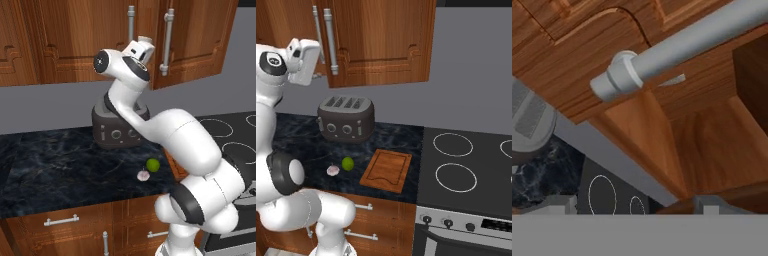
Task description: Open the cabinet. Place the bowl and condiment on the counter. Then place the lime and garlic on the cutting board.
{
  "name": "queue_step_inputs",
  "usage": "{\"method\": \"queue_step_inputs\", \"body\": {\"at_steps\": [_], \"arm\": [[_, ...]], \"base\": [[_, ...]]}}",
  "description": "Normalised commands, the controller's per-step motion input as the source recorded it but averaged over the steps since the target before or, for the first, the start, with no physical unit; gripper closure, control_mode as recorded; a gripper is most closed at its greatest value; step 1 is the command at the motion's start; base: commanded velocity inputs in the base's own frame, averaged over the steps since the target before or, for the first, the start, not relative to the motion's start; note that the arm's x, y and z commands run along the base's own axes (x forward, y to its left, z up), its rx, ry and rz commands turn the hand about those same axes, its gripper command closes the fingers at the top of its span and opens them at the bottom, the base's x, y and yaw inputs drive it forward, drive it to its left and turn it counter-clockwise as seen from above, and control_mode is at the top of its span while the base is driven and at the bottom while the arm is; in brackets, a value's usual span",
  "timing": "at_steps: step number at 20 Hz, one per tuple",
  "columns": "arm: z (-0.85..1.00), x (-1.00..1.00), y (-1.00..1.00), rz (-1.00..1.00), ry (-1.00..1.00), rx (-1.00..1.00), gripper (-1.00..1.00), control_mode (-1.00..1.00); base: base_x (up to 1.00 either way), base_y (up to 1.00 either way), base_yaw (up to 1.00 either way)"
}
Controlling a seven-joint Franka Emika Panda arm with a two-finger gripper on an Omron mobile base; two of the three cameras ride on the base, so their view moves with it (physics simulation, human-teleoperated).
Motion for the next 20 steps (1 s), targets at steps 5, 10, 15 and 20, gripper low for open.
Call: {"method": "queue_step_inputs", "body": {"at_steps": [5, 10, 15, 20], "arm": [[0.00, -0.60, -0.48, -0.15, -0.05, 0.00, -1.00, -1.00], [0.00, -0.59, -0.46, -0.15, -0.05, 0.00, -1.00, -1.00], [0.00, -0.58, -0.50, -0.15, -0.05, 0.00, -1.00, -1.00], [0.00, -0.56, -0.50, -0.14, -0.04, 0.00, -1.00, -1.00]], "base": [[0.00, 0.00, 0.00], [0.00, 0.00, 0.00], [0.00, 0.00, 0.00], [0.00, 0.00, 0.00]]}}
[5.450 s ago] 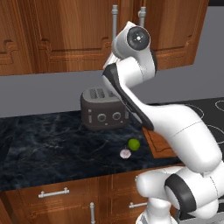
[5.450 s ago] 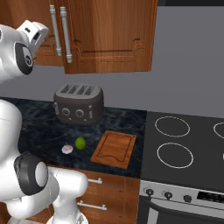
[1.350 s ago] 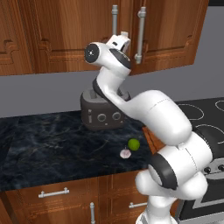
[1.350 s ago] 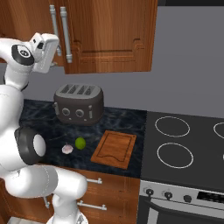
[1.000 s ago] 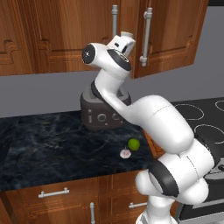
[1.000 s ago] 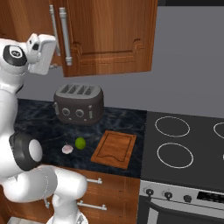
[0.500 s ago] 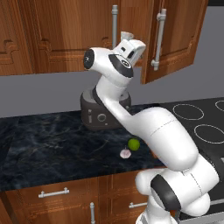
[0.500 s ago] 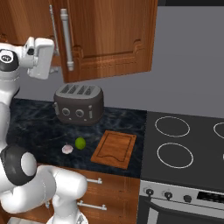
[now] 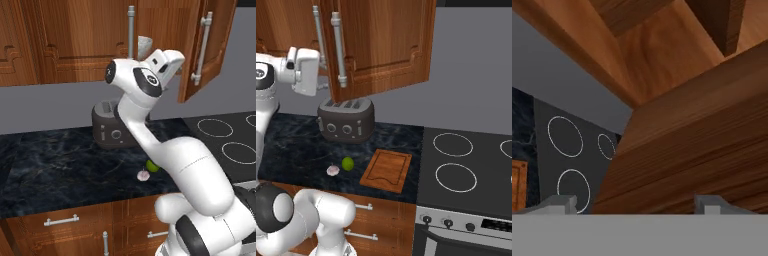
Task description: Open the cabinet. Place the bowl and condiment on the counter. Then place the lime and garlic on the cutting board.
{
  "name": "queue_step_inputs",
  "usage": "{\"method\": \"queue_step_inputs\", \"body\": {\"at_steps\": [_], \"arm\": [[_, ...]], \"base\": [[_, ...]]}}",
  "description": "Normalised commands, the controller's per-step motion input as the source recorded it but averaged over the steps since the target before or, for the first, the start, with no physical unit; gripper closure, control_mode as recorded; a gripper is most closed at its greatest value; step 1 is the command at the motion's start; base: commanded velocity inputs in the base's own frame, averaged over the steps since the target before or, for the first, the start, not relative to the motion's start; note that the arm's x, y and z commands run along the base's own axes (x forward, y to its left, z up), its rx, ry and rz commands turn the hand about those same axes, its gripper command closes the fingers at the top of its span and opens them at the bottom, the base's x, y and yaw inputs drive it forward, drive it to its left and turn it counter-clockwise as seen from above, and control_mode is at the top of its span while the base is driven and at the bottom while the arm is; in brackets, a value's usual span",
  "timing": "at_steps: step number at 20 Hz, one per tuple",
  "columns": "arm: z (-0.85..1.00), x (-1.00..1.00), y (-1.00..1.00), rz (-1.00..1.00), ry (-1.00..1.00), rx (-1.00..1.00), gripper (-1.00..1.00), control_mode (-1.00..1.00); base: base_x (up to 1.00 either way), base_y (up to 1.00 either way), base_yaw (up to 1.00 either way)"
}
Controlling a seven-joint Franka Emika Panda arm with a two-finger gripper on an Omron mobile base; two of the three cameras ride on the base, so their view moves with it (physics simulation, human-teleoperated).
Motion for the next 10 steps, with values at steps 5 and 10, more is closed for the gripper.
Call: {"method": "queue_step_inputs", "body": {"at_steps": [5, 10], "arm": [[0.00, -0.50, -0.51, -0.14, -0.03, 0.00, -1.00, -1.00], [0.00, -0.46, -0.52, -0.14, -0.03, 0.00, -1.00, -1.00]], "base": [[0.00, 0.00, 0.00], [0.00, 0.00, 0.00]]}}
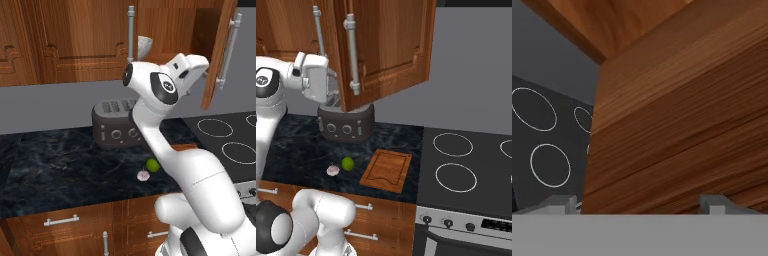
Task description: Open the cabinet. Place the bowl and condiment on the counter. Then place the lime and garlic on the cutting board.
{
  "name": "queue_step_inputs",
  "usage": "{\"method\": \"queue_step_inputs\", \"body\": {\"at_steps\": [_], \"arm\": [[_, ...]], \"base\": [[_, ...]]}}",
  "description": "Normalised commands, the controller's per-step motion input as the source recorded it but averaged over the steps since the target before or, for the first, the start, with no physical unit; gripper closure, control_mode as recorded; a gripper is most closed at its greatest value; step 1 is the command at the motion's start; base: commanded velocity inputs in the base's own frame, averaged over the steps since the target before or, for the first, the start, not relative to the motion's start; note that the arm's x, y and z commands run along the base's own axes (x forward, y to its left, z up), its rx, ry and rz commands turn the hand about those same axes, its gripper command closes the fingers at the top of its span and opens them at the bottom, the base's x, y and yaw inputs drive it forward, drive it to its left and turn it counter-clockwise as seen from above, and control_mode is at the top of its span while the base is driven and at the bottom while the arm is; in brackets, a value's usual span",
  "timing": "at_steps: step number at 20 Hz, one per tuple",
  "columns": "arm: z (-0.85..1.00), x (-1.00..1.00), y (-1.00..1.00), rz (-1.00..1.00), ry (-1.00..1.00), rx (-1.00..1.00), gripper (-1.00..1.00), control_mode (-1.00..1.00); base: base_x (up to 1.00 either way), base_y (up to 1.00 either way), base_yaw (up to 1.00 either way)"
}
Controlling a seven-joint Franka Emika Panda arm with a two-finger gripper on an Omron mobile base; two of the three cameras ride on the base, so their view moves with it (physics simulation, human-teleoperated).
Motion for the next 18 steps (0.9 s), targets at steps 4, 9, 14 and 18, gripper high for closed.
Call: {"method": "queue_step_inputs", "body": {"at_steps": [4, 9, 14, 18], "arm": [[0.00, -0.43, -0.51, -0.13, -0.03, 0.00, -1.00, -1.00], [0.00, -0.37, -0.52, -0.12, -0.02, 0.00, -1.00, -1.00], [0.00, -0.29, -0.50, -0.11, -0.01, 0.00, -1.00, -1.00], [0.01, -0.25, -0.53, -0.10, -0.01, 0.00, -1.00, -1.00]], "base": [[0.00, 0.00, 0.00], [0.00, 0.00, 0.00], [0.00, 0.00, 0.00], [0.00, 0.00, 0.00]]}}
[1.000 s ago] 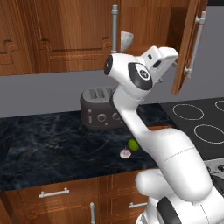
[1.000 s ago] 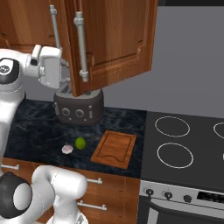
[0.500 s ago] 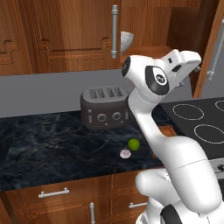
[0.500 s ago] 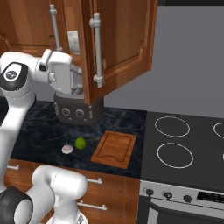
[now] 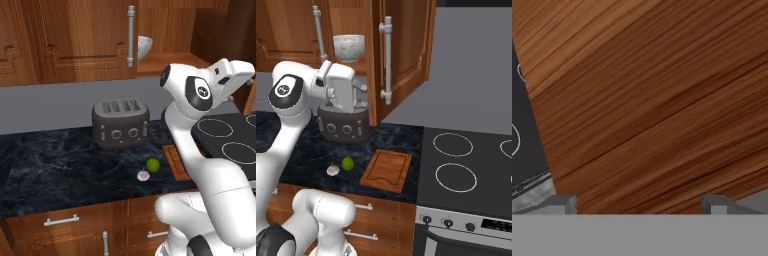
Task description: Open the cabinet. Place the bowl and condiment on the counter. Then place the lime and garlic on the cutting board.
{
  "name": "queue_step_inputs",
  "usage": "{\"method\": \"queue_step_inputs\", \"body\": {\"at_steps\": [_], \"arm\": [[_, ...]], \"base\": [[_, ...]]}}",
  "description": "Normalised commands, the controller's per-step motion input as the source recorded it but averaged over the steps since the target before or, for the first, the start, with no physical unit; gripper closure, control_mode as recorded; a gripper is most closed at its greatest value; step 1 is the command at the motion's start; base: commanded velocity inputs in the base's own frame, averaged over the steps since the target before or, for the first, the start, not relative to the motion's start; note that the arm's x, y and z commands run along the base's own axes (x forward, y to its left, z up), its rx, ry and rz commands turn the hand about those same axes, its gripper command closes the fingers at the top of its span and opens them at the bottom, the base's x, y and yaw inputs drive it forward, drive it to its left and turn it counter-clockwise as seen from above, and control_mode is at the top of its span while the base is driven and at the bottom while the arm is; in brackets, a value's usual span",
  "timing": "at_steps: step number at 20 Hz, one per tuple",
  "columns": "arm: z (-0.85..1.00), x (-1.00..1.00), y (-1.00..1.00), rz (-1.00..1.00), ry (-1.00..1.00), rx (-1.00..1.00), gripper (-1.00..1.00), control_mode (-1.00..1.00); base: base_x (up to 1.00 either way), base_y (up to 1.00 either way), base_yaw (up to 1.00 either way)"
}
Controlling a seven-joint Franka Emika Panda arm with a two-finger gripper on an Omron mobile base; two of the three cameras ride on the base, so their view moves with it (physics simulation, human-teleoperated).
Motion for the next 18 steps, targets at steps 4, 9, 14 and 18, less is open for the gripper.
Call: {"method": "queue_step_inputs", "body": {"at_steps": [4, 9, 14, 18], "arm": [[0.00, -0.16, -0.53, -0.08, -0.01, 0.00, -1.00, -1.00], [0.00, -0.06, -0.52, -0.05, -0.01, 0.00, -1.00, -1.00], [0.00, -0.01, -0.53, -0.03, -0.01, 0.00, -1.00, -1.00], [0.00, 0.00, -0.52, 0.00, -0.01, 0.00, -1.00, -1.00]], "base": [[0.00, 0.00, 0.00], [0.00, 0.00, 0.00], [0.00, 0.00, 0.00], [0.00, 0.00, 0.00]]}}
